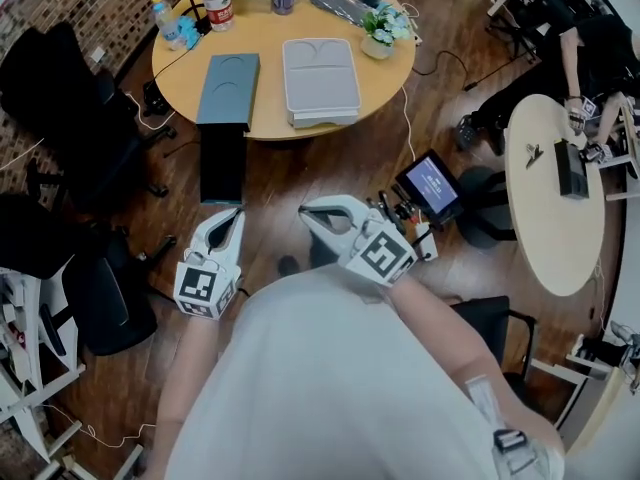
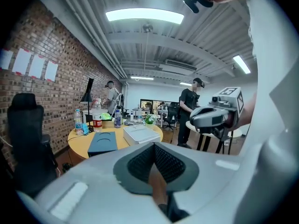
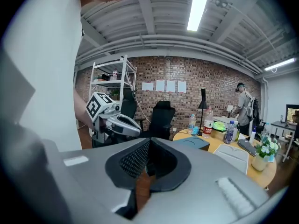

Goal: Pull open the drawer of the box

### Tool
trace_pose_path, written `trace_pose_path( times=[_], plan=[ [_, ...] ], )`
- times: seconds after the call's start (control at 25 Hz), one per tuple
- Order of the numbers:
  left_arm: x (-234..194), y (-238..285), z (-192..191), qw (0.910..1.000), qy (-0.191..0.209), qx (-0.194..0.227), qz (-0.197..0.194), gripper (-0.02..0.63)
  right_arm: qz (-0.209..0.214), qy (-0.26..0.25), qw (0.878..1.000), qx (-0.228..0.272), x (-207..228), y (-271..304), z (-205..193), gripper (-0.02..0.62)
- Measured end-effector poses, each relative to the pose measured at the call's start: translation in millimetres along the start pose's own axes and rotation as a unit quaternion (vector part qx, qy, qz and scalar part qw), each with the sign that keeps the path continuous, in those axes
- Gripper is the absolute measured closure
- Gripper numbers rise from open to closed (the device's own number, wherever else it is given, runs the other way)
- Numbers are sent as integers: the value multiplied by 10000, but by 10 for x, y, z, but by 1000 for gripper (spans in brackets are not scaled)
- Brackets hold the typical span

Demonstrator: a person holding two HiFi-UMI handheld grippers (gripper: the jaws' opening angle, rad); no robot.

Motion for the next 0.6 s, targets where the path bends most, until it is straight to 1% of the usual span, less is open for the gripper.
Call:
trace_pose_path(
  times=[0.08, 0.24, 0.4, 0.6],
  plan=[
    [64, -52, -57, 9998, -168, 43, -112, 601, 7, 51, 10000, 5, -60, -12, -8, 591],
    [190, -110, -184, 9990, -280, -7, -345, 601, -15, 166, 9998, 72, -152, -56, -7, 591],
    [273, -95, -246, 9983, -301, -50, -496, 601, -123, 254, 9996, 85, -198, -111, -42, 591],
    [358, -53, -222, 9974, -279, -22, -669, 601, -202, 379, 9990, 95, -260, -178, -86, 591]
  ],
)
Point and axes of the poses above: the fingertips, and each gripper's own axes: y forward along the fingers, x to its right, z out of its top, the point moved 3 cm from there along -y, backward along the fingers
